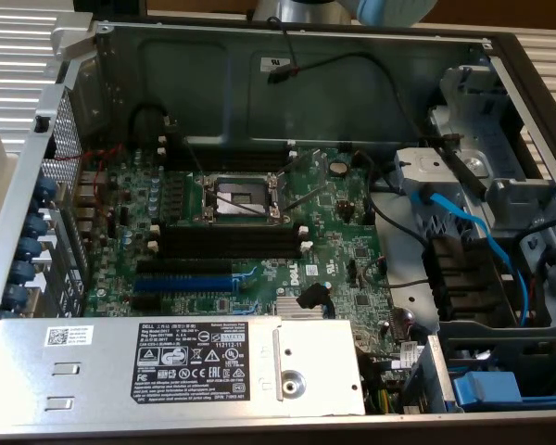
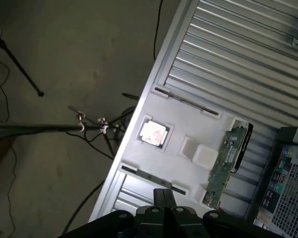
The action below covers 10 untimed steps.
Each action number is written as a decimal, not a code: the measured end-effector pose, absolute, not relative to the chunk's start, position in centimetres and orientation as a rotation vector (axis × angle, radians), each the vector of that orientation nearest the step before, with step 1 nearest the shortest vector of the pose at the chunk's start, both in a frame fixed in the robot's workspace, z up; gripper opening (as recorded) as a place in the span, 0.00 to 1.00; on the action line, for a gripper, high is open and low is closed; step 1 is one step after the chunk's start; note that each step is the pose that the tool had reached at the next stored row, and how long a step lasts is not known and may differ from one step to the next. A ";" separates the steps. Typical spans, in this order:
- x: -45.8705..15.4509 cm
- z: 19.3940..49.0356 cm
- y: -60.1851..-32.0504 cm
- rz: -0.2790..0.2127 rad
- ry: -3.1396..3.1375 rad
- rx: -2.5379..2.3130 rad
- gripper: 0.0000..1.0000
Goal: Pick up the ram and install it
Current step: 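Pick up the ram and move it above insertion slot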
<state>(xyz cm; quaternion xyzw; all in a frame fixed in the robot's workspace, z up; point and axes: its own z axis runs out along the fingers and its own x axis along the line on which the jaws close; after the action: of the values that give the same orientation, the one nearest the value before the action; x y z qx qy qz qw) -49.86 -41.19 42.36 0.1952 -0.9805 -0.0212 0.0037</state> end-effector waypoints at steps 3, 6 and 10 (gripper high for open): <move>-49.9 42.1 -41.2 -0.065 -3.055 0.693 0.11; -49.9 41.8 -41.2 -0.065 -3.036 0.768 0.11; -49.9 41.4 -41.2 -0.062 -3.006 0.871 0.11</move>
<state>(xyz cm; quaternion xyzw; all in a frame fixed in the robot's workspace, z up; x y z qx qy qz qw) -49.86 -41.19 41.42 0.2781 -0.9603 -0.0198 0.0058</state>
